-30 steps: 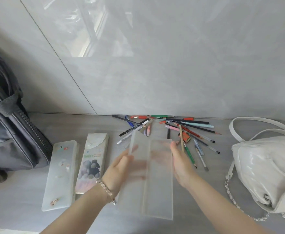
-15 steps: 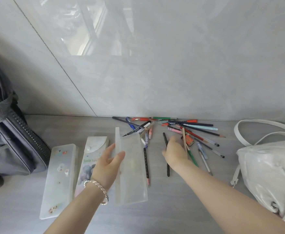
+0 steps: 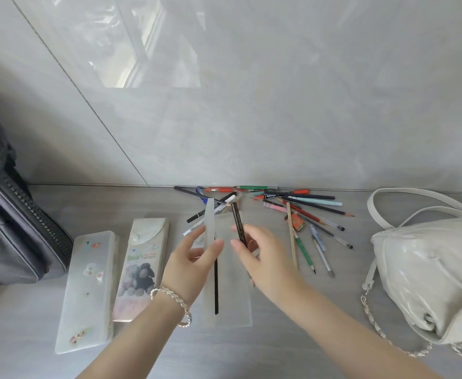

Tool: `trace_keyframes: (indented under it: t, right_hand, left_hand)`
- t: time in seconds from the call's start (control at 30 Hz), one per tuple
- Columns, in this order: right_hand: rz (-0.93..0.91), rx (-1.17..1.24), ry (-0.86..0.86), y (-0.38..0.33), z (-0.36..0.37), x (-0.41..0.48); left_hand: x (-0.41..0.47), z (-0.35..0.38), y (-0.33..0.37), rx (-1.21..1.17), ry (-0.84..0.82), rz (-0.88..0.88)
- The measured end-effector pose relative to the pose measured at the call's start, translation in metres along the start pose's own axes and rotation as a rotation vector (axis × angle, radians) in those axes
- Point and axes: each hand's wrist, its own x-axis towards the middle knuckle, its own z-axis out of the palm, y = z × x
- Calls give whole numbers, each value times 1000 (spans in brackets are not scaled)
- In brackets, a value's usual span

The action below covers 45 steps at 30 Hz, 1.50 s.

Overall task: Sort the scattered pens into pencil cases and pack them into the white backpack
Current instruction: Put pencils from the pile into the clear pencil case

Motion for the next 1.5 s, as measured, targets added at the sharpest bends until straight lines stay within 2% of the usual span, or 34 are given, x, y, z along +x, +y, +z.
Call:
trace_keyframes:
  t: [0.07, 0.13, 0.23, 0.3, 0.33, 0.4, 0.47, 0.57, 0.63, 0.7, 0.77, 0.87, 0.97, 1.1, 1.2, 1.27, 1.37, 1.43, 1.5]
  right_hand:
    - [-238, -94, 91, -2, -10, -4]
    - [-421, -250, 47, 5, -12, -8]
    - [-579, -413, -187, 17, -7, -11]
    - [-667, -532, -271, 20, 1, -9]
    - [-704, -521, -284, 22, 5, -8]
    - [-771, -475, -185, 28, 8, -5]
    - [-671, -365, 8, 32, 2, 3]
    - [-199, -271, 267, 52, -14, 20]
    - [218, -393, 198, 78, -22, 30]
    - [459, -562, 83, 101, -23, 34]
    - [529, -633, 83, 113, -21, 36]
    - [522, -661, 28, 116, -16, 40]
    - [501, -449, -91, 104, -17, 36]
    - [359, 111, -141, 60, -32, 23]
    - [246, 334, -163, 27, -36, 7]
    - [47, 268, -96, 13, -33, -4]
    - [-423, -119, 10, 9, -29, -11]
    - [-642, -387, -82, 18, -25, -12]
    - [-702, -507, -234, 31, -21, -12]
  left_hand:
    - [2, -4, 0, -38, 9, 5]
    - [4, -8, 0, -83, 23, -16]
    - [0, -10, 4, -68, -7, -5]
    - [-2, -7, 3, -56, -29, 22]
    - [-3, -5, 3, -55, -39, 32]
    - [-4, -2, 1, -78, -36, 46]
    - [-5, 0, -2, -161, 7, 29]
    - [-3, 2, -5, -320, 73, -29]
    - [-3, 4, -5, -380, 84, -68]
    - [-3, 7, -3, -387, 76, -81]
    - [-4, 9, -3, -368, 74, -74]
    - [-3, 10, -3, -346, 62, -67]
    - [-3, 10, -4, -316, 73, -79]
    - [-2, 6, -5, -183, 68, -70]
    - [-5, 5, -3, -173, 76, -84]
    - [-9, 7, 0, -188, 57, -81]
    - [-11, 10, 3, -226, 45, -93]
    - [-13, 8, 3, -244, 43, -95]
    - [-13, 6, 3, -250, 35, -90]
